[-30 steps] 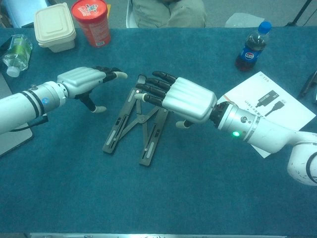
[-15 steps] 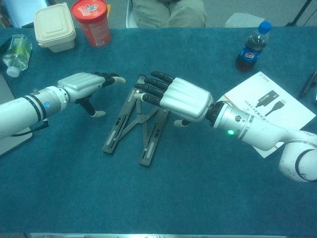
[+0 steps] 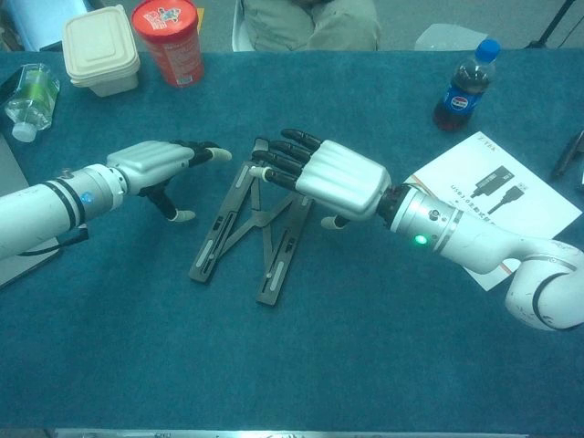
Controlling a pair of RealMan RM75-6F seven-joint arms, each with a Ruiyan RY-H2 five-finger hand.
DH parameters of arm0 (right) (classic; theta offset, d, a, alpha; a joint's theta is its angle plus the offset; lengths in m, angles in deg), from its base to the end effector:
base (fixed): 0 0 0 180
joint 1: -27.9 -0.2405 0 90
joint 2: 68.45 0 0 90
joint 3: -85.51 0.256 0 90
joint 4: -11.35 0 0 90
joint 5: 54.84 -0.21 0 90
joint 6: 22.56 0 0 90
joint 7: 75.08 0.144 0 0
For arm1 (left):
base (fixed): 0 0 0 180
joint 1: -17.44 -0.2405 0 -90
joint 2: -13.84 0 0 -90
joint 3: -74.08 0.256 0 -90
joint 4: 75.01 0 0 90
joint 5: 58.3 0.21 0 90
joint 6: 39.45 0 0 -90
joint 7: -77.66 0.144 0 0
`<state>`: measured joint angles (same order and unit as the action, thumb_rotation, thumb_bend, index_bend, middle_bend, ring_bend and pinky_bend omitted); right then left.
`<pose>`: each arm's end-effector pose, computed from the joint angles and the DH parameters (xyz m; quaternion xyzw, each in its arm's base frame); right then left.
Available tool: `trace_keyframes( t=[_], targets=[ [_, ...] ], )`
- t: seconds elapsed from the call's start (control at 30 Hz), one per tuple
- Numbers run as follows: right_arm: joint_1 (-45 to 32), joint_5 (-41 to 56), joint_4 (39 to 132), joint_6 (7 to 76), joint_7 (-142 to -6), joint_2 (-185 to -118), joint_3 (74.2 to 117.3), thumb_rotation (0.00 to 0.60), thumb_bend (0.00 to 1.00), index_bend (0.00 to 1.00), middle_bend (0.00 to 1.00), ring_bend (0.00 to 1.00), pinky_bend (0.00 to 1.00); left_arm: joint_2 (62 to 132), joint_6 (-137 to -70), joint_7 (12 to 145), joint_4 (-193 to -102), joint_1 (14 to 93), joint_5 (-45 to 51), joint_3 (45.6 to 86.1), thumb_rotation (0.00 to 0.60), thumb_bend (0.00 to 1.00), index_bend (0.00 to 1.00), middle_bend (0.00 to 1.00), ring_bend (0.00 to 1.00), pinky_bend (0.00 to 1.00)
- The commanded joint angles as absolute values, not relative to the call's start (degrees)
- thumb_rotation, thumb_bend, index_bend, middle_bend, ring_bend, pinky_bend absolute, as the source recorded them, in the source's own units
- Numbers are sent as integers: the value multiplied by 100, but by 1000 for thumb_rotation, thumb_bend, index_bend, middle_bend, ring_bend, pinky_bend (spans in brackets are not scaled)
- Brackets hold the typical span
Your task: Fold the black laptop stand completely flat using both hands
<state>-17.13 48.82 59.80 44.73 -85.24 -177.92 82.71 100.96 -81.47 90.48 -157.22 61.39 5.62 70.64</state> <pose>-0.1355 -0.3029 -0.1084 0.8590 -0.0478 0.4064 0.3076 -0.1833 0.3224 -0.0445 -0.7981 -0.4268 -0.2652 0.3324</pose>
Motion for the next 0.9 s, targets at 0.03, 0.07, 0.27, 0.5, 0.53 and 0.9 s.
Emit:
trace_keyframes(
  t=[0.03,0.07,0.27,0.5,0.53,0.9],
  targets=[
    [-1731,4852,5895,4471,-8490,-17855,8290,600,49,0,0,0,0,10097,-8144,9041,-15729,6146,547,7062,600,267,0,0,0,3],
    [-1739,4847,5867,4474,-8481,-17876,8297,600,49,0,0,0,0,10096,-8136,9035,-15735,6150,538,7062,600,267,0,0,0,3],
    [-1769,4804,5700,4473,-8452,-18000,8322,600,49,0,0,0,0,10107,-8113,8986,-15757,6164,518,7069,600,266,0,0,0,3],
    [-1795,4802,5544,4513,-8428,-18119,8307,600,49,0,0,0,0,10136,-8099,8939,-15797,6173,499,7084,600,266,0,0,0,3],
    [-1800,4804,5524,4516,-8438,-18132,8305,600,49,0,0,0,0,10138,-8095,8930,-15805,6175,500,7085,600,266,0,0,0,3],
    [-1881,4787,5301,4530,-8428,-18319,8319,600,50,0,0,0,0,10173,-8093,8902,-15855,6195,492,7106,600,267,0,0,0,3]
  ],
)
